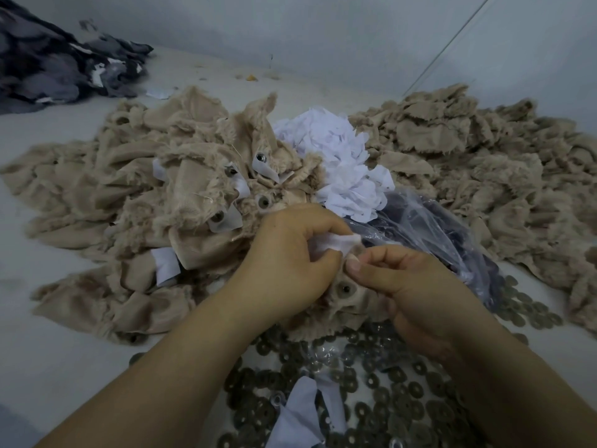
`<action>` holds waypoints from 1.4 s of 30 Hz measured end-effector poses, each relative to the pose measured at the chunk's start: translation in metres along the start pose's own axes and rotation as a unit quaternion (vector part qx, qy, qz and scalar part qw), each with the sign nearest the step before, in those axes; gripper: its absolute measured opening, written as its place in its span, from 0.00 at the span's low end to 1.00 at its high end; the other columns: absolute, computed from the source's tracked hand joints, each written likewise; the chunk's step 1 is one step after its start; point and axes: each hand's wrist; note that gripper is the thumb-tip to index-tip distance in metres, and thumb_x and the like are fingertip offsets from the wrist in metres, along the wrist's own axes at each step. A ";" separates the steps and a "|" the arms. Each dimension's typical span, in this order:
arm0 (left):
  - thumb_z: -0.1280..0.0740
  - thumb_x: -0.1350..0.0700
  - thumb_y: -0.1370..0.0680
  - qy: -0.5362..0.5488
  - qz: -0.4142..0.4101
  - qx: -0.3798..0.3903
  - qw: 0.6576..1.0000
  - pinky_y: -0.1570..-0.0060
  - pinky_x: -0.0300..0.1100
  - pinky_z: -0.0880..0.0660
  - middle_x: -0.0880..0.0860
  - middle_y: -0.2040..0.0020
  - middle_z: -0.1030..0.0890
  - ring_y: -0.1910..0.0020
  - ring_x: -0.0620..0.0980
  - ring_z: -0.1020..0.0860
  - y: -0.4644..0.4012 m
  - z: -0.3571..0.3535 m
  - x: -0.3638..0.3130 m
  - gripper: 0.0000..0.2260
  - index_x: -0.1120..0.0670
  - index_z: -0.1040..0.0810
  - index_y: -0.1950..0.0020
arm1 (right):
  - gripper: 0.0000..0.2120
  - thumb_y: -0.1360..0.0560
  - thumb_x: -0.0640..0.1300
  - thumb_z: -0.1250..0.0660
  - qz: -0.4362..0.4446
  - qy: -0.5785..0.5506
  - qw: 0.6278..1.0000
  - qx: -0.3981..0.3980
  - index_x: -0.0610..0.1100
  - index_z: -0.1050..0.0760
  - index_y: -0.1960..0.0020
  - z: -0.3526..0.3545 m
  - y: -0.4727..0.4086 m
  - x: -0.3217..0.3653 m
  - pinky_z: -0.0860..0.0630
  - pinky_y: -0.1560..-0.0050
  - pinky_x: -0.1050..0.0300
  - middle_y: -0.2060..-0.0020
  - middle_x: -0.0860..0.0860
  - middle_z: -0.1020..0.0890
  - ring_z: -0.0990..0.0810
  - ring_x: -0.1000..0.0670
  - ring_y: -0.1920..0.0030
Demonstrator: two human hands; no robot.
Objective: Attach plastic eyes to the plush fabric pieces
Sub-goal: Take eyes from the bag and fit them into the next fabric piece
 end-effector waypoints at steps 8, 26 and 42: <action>0.29 0.66 0.25 -0.068 -0.144 -0.036 0.986 0.59 0.40 0.24 0.54 0.57 0.20 0.59 0.47 0.21 0.014 -0.011 0.008 0.06 0.61 0.15 0.50 | 0.12 0.26 0.50 0.31 0.038 0.080 0.995 -0.038 0.40 0.21 0.52 0.000 -0.004 -0.004 0.18 0.59 0.51 0.59 0.41 0.14 0.15 0.46 0.59; 0.33 0.65 0.21 -0.176 -0.233 -0.027 0.956 0.54 0.54 0.25 0.60 0.50 0.17 0.53 0.59 0.20 0.024 -0.033 0.008 0.07 0.64 0.16 0.48 | 0.06 0.23 0.33 0.34 0.021 -0.013 0.999 -0.049 0.38 0.17 0.52 -0.003 -0.004 -0.006 0.18 0.66 0.54 0.59 0.38 0.14 0.15 0.44 0.63; 0.30 0.70 0.24 -0.175 -0.234 -0.110 0.950 0.52 0.43 0.24 0.62 0.57 0.18 0.59 0.58 0.20 0.016 -0.014 0.018 0.03 0.68 0.16 0.54 | 0.16 0.19 0.42 0.40 -0.068 -0.204 0.977 -0.007 0.32 0.22 0.40 -0.004 -0.006 0.007 0.17 0.51 0.50 0.47 0.37 0.15 0.15 0.43 0.47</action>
Point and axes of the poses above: each hand's wrist, its own y-axis away from the middle knuckle, its own z-axis out of the back of the hand, x = y × z
